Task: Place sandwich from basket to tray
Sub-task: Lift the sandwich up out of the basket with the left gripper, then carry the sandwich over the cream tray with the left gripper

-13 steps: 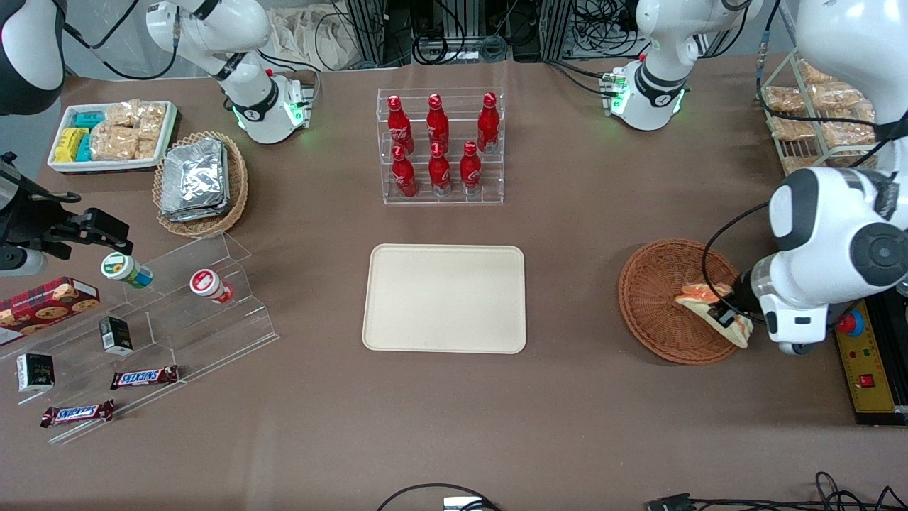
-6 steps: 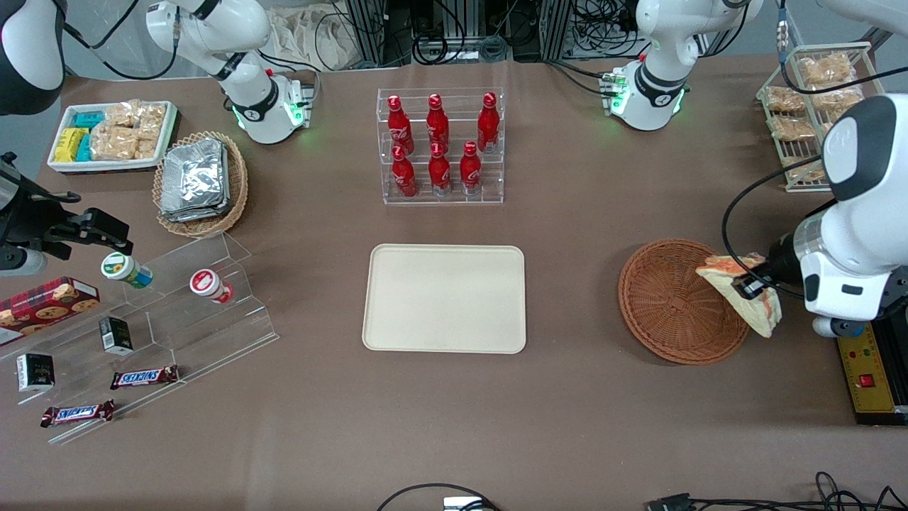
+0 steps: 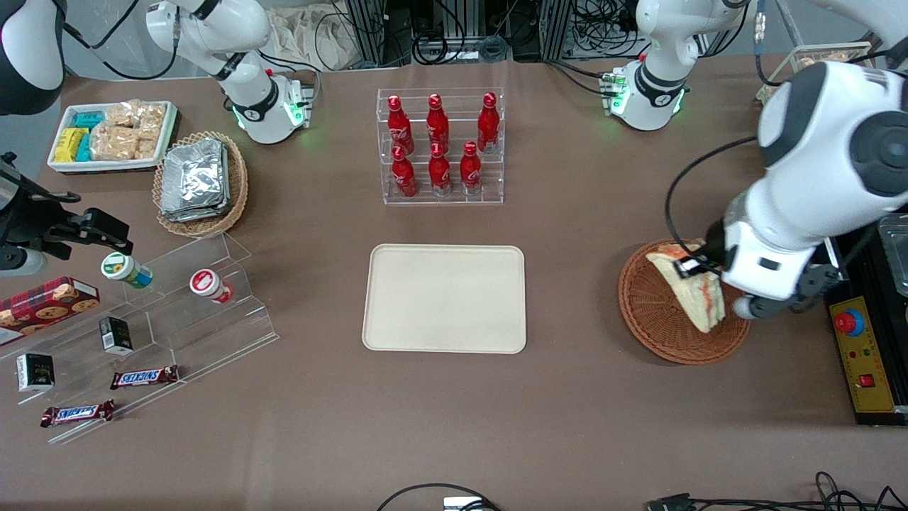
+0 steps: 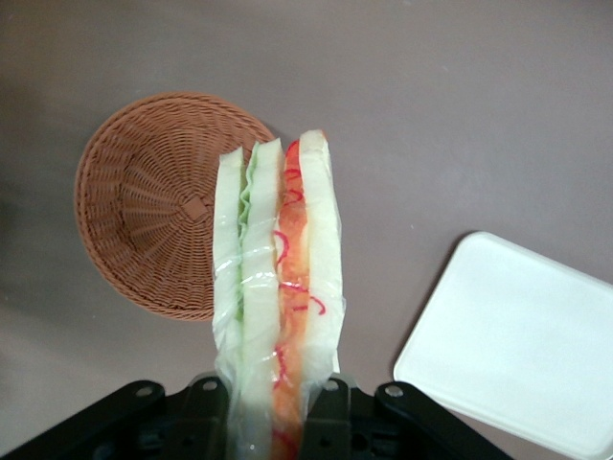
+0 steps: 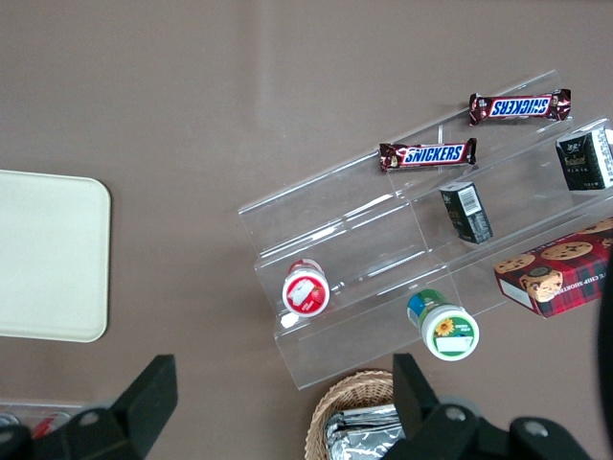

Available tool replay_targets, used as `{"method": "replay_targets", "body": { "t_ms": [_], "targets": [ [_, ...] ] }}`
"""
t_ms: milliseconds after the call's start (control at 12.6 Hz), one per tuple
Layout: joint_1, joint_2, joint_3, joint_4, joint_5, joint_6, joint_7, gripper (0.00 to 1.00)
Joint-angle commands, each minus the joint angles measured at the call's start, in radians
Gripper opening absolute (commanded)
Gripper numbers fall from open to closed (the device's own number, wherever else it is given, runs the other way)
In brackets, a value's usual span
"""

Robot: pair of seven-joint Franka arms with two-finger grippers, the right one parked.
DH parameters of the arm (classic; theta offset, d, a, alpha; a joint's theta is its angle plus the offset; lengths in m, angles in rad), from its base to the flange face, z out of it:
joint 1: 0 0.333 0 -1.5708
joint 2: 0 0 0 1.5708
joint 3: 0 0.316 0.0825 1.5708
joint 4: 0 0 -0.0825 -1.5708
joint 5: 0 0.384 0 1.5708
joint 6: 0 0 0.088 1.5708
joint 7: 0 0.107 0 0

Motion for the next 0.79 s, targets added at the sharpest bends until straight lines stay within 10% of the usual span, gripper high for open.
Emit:
{"method": "replay_targets", "body": {
  "t_ms": [0,712],
  "targets": [
    [-0.081,0.075,-0.039,0.025,0.075,-0.008,0.005,0.01],
    [-0.304,0.347,-0.038,0.016,0.095,0.1,-0.044,0.01]
  ]
}}
